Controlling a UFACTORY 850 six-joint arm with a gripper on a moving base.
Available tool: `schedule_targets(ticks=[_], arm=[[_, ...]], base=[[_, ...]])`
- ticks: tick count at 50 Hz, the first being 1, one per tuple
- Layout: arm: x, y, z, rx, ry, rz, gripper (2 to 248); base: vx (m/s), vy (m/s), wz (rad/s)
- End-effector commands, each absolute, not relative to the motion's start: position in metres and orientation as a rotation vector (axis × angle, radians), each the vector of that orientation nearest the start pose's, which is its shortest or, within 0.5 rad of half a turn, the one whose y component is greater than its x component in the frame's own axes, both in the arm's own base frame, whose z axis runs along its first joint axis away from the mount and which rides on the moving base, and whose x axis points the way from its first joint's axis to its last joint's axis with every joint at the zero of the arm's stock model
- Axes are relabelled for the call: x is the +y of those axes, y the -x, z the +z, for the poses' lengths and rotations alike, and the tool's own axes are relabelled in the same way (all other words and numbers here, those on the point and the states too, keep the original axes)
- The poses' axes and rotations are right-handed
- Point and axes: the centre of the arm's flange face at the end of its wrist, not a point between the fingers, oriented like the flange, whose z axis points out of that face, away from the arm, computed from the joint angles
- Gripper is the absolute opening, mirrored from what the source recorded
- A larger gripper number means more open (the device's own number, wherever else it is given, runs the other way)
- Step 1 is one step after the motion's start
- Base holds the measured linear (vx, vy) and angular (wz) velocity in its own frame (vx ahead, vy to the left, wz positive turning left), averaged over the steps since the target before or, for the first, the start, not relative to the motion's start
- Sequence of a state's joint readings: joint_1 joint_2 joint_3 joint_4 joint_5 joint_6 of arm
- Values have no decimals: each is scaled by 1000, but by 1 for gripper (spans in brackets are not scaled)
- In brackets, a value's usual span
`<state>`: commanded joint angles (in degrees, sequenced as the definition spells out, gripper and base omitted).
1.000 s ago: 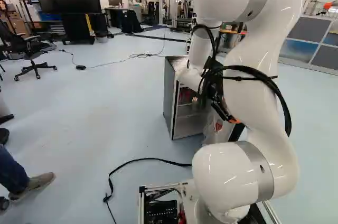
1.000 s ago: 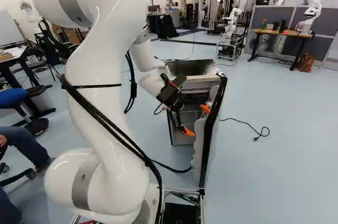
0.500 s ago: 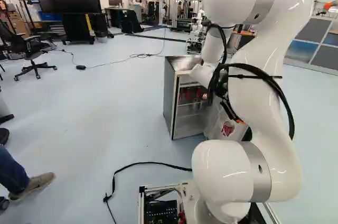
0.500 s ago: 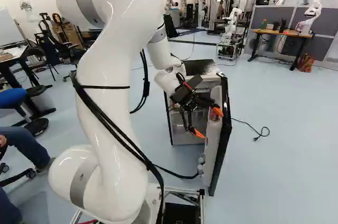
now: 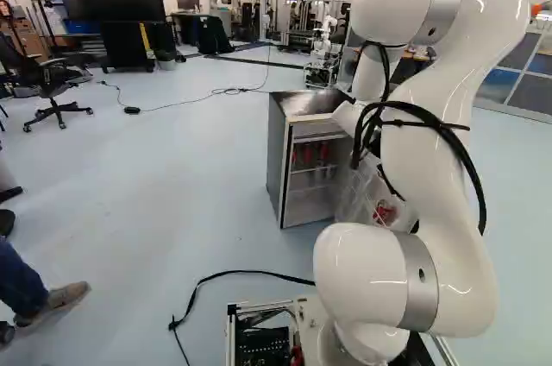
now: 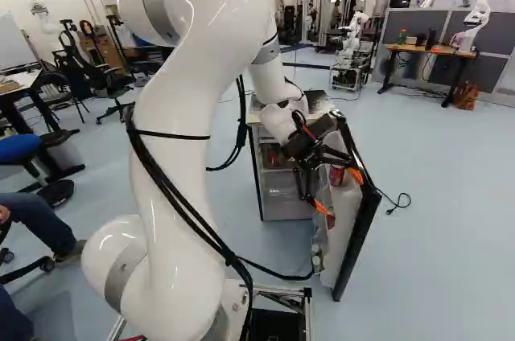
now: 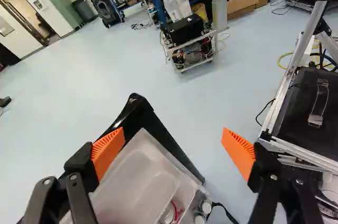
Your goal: Grab a drink from the fridge
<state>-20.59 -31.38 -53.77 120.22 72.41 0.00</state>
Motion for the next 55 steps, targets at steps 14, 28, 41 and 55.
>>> schedule_targets(ticks=[14, 28, 41, 55], arm=[[-281, -414, 322, -2090, -429, 756, 247], [-322, -410, 323, -2114, -431, 794, 247], [-348, -409, 321, -2144, -514, 854, 247], [-352, -413, 320, -2155, -630, 910, 247]], base=[[0, 0, 0], [0, 0, 0], [0, 0, 0], [0, 0, 0]])
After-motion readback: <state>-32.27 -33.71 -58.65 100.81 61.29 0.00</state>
